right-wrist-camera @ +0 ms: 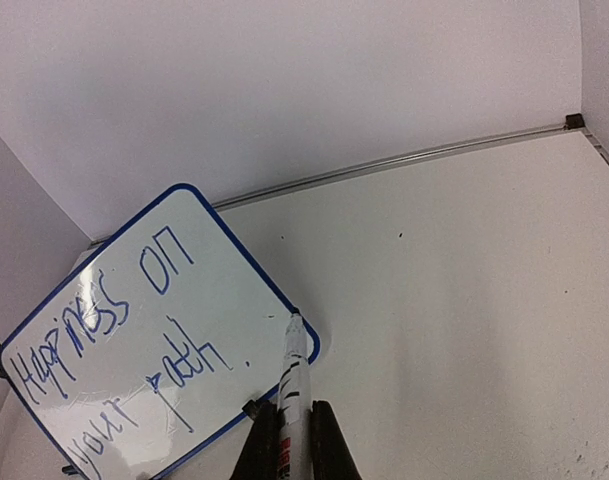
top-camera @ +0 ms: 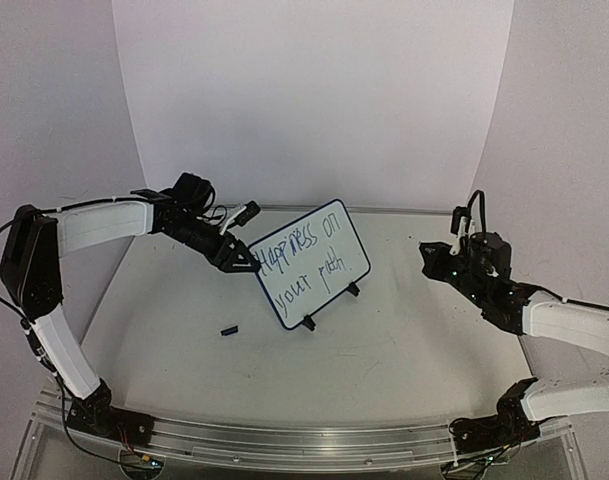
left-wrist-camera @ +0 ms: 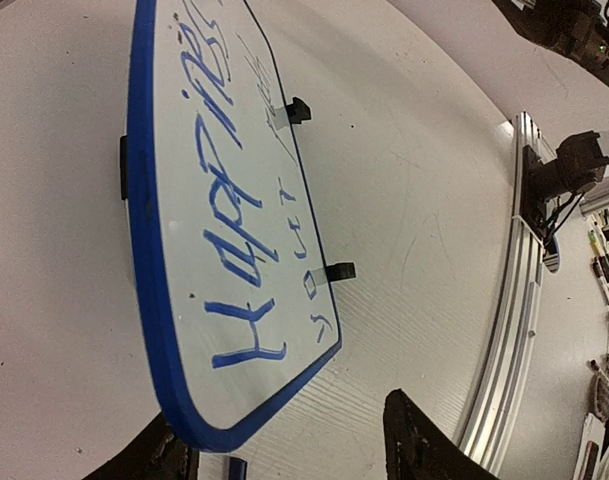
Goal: Write a sentence on the whiteboard
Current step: Place the whiteboard at the center of the board, then pick up the pen cap from the center of the board.
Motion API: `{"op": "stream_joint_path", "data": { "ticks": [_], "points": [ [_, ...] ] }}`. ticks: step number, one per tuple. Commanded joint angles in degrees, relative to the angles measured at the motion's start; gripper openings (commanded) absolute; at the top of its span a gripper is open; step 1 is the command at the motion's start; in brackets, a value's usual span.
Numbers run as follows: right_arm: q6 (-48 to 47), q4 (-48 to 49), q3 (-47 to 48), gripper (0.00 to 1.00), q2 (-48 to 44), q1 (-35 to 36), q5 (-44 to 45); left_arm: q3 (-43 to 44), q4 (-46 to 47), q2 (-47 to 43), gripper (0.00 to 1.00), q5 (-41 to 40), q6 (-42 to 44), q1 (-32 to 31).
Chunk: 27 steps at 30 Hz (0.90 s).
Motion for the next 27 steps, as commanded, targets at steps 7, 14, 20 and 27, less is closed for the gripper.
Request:
{"op": "stream_joint_path", "data": {
  "ticks": [7, 14, 20, 27],
  "points": [
    [-2.5, -2.1, 0.0, 0.00, -4.7, -0.2, -2.6, -11.3, 9.4, -11.4, 0.80, -8.7, -8.7, -0.2],
    [-2.1, -3.8, -0.2, 0.00, -6.2, -0.3, -5.3, -26.1, 25.3, -20.0, 0.79, -18.3, -21.6, -0.4],
    [-1.0, -6.4, -1.6, 0.00, -8.5, -0.2, -9.9, -36.1, 35.2, -18.7, 0.75, -22.8, -29.0, -1.9],
    [0.0, -7.0, -1.9, 0.00, -8.0, -0.2, -17.0, -34.6, 34.1, -10.9, 0.69, -23.8, -27.0, -6.5]
  ]
}}
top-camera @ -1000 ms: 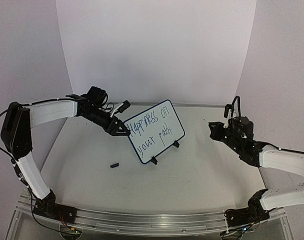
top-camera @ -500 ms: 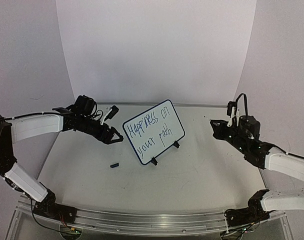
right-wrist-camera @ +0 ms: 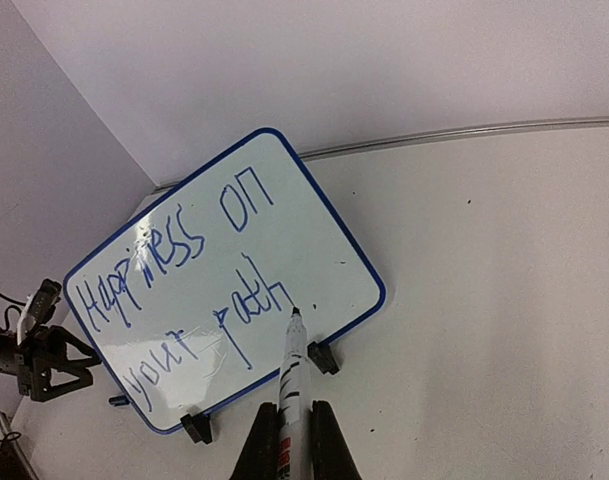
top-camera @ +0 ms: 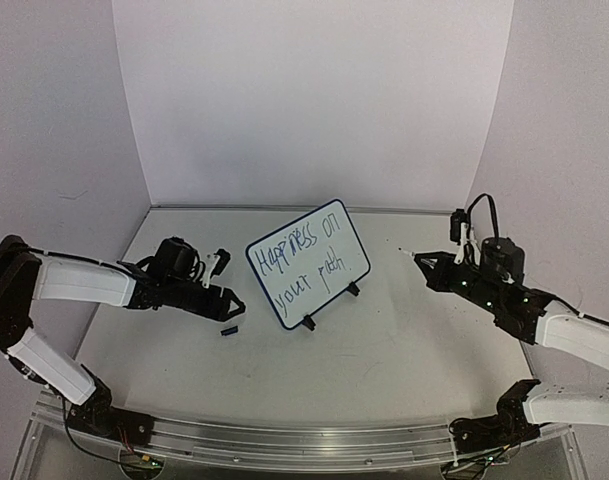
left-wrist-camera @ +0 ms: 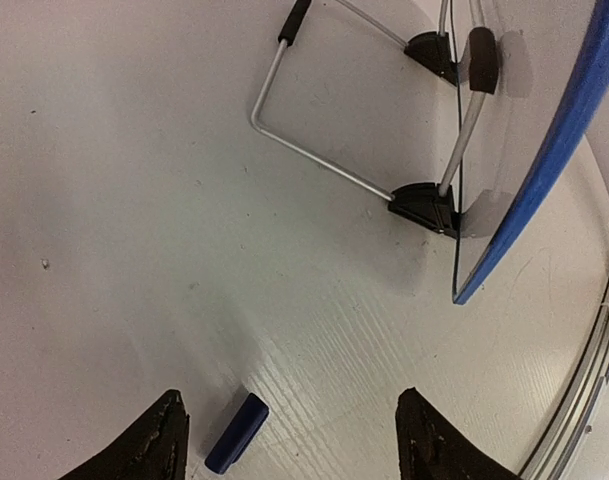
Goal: Write a sentence on the whiteboard
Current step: Pick up the pen cap from the center of the board.
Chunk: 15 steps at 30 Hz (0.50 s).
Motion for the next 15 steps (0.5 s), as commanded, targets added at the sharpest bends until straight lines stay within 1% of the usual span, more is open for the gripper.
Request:
{"op": "stream_joint_path", "data": {
  "ticks": [1, 8, 15],
  "points": [
    [1.4, -0.2, -0.3, 0.00, -0.1, -0.2, -5.1, 1.7, 2.7, 3.8, 0.68, -2.7, -0.6, -2.1],
    [1.7, -0.2, -0.9, 0.00, -0.5, -0.2, -6.3, 0.2, 2.5, 5.7, 0.66, -7.1, -1.8, -3.3],
    [2.2, -0.1, -1.7, 0.00, -0.8, -0.3, -5.7, -0.9, 2.1, 6.9, 0.66, -6.7, -2.5, -5.0]
  ]
}}
